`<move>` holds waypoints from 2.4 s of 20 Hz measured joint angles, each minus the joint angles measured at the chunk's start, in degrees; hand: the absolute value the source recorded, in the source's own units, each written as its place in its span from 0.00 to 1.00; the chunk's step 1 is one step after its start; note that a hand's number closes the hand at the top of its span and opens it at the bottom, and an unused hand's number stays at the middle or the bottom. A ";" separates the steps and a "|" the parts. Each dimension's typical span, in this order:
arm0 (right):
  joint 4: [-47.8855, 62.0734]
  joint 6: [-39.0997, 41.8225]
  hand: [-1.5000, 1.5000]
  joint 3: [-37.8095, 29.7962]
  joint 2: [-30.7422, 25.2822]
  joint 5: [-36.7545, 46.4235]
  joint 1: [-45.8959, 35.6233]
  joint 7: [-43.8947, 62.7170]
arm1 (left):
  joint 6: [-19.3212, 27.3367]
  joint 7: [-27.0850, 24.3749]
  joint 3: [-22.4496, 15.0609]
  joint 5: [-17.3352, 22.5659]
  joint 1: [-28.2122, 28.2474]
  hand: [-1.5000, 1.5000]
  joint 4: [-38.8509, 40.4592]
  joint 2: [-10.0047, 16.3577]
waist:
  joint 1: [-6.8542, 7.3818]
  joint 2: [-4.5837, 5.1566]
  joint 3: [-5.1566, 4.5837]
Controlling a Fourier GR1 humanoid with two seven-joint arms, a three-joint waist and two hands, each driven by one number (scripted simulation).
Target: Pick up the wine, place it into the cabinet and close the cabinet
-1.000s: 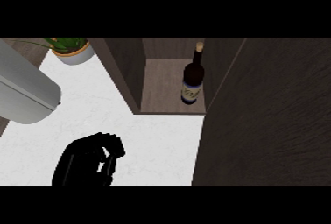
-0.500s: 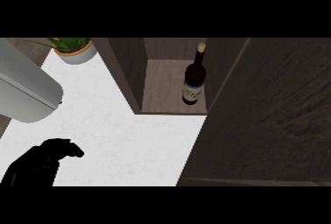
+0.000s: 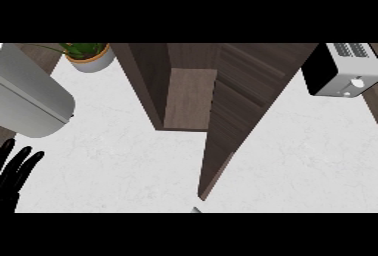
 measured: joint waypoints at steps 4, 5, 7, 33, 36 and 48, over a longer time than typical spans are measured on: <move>0.65 -7.78 1.00 2.21 -3.73 1.18 -5.78 -0.82 | -3.94 -1.02 3.05 1.26 3.07 0.00 1.63 2.33 | 0.45 0.00 -0.04; 0.64 -9.45 1.00 2.61 -4.57 1.62 -6.95 -1.01 | -5.09 -1.24 3.97 1.60 3.76 0.00 2.19 3.11 | 0.57 -0.02 -0.05; 0.62 -13.07 1.00 3.25 -5.91 2.46 -8.84 -1.74 | -7.66 -1.99 5.09 1.76 5.18 0.00 3.87 3.89 | 0.75 -0.04 -0.09; 49.92 -15.17 1.00 -19.92 1.35 -15.51 -49.11 -17.26 | -23.62 1.31 18.88 2.53 14.08 0.00 14.13 6.80 | 1.41 1.11 0.17; 53.35 -7.16 1.00 -20.34 1.29 -21.88 -50.45 -15.22 | -23.65 1.78 19.68 2.25 14.54 0.00 13.63 6.19 | 1.80 1.18 0.18; 72.73 20.20 1.00 -20.89 1.35 -38.17 -55.95 -9.93 | -27.62 5.65 24.93 2.31 16.06 0.00 15.81 4.65 | 1.28 1.14 0.15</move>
